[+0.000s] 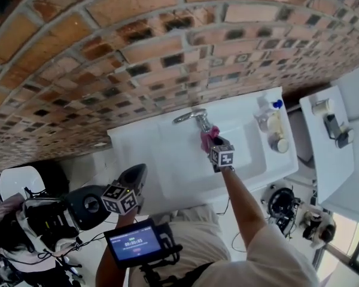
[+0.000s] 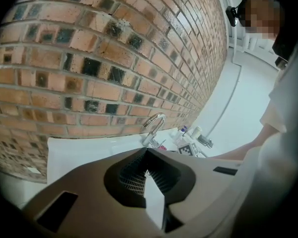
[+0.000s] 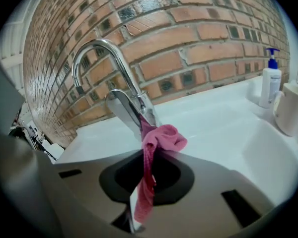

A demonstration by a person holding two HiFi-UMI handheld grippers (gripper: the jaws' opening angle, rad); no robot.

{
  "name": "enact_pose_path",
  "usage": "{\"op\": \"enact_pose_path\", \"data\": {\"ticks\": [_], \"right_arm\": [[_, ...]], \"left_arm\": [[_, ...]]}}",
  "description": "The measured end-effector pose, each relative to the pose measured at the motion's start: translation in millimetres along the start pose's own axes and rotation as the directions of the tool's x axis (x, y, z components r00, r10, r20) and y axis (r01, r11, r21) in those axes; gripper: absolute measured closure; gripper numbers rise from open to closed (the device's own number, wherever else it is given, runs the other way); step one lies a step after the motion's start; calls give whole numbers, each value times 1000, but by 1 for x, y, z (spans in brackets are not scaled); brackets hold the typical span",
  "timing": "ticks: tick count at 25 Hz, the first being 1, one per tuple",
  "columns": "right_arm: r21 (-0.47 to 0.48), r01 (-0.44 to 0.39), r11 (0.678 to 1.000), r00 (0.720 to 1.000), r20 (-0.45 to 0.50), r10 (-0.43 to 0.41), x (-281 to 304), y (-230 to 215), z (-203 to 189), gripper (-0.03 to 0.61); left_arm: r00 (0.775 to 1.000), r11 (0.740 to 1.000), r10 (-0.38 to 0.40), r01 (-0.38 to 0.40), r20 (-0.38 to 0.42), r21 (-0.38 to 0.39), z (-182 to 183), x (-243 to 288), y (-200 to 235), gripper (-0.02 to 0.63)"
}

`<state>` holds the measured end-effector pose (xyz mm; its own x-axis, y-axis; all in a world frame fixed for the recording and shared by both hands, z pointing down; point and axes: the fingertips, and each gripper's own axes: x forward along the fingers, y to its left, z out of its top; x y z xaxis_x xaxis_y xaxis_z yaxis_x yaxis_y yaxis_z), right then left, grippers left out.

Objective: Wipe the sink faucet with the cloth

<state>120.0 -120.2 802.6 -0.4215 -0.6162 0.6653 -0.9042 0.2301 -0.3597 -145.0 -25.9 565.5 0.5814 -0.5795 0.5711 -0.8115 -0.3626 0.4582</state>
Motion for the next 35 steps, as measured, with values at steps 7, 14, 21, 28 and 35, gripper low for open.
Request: {"op": "enact_pose_path", "data": {"ticks": [7, 14, 21, 28, 35], "right_arm": [[-154, 2, 988, 1000, -17, -5, 16, 2, 3, 535], [-287, -22, 958, 1000, -20, 17, 8, 8, 8, 535], [-303, -33, 953, 998, 37, 46, -11, 23, 26, 537], [-356, -60, 933, 991, 90, 98, -38, 45, 47, 537], [-425, -78, 902, 980, 132, 147, -60, 61, 66, 537]], "left_arm": [[999, 998, 47, -47, -4, -30, -3, -5, 8, 617], [999, 998, 44, -44, -7, -53, -6, -1, 9, 617], [1000, 999, 22, -23, -18, -49, -6, 6, 5, 617], [1000, 999, -7, 6, -18, -42, -4, 12, -6, 617], [999, 999, -26, 25, -30, -44, -10, 13, -14, 617]]}}
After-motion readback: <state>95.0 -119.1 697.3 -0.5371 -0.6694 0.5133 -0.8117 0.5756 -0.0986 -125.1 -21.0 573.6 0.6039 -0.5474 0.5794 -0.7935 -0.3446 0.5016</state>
